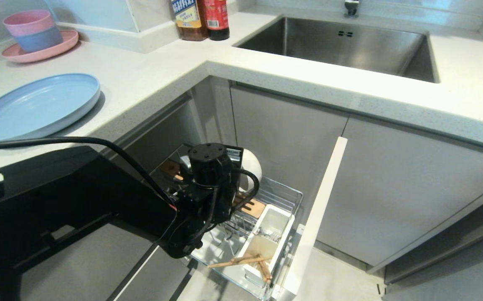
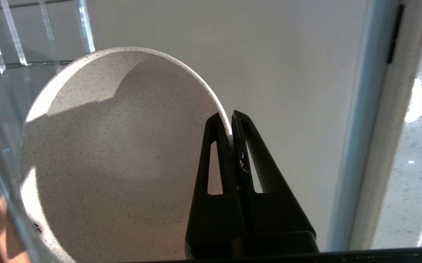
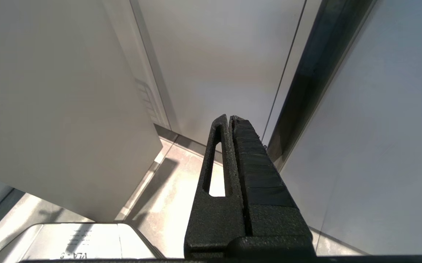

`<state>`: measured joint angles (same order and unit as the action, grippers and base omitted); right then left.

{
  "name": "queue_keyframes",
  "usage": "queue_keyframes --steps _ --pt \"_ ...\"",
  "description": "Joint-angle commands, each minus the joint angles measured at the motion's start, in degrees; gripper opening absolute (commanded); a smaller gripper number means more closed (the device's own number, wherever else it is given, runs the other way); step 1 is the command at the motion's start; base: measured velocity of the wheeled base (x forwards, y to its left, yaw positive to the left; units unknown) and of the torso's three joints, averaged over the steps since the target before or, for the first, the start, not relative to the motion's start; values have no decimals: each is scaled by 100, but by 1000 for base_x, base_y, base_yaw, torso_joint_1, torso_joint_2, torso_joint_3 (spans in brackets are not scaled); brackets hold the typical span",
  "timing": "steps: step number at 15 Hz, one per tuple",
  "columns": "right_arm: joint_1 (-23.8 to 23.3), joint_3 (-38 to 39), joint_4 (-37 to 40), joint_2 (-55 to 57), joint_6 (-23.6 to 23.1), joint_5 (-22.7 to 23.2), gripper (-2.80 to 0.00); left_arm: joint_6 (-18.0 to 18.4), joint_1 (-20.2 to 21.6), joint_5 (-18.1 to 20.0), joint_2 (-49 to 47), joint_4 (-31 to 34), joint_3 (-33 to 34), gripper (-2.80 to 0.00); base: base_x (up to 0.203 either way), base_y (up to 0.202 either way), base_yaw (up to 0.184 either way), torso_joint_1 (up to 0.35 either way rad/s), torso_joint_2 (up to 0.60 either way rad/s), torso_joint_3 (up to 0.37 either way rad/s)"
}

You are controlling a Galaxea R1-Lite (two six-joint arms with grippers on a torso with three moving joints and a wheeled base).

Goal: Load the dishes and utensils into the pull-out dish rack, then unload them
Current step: Pick up the bowl and place it in the cupboard

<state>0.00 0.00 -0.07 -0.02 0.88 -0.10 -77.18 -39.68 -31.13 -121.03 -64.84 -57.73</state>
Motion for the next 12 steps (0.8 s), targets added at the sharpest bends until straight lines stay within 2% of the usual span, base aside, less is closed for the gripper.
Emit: queue_keyframes --steps 1,12 --pt "0 9 -1 2 0 1 -280 -43 55 10 -116 -166 -1 -280 0 0 0 0 0 0" --pt "0 9 -1 2 0 1 -280 -227 57 90 -278 -386 -19 -280 0 0 0 0 0 0"
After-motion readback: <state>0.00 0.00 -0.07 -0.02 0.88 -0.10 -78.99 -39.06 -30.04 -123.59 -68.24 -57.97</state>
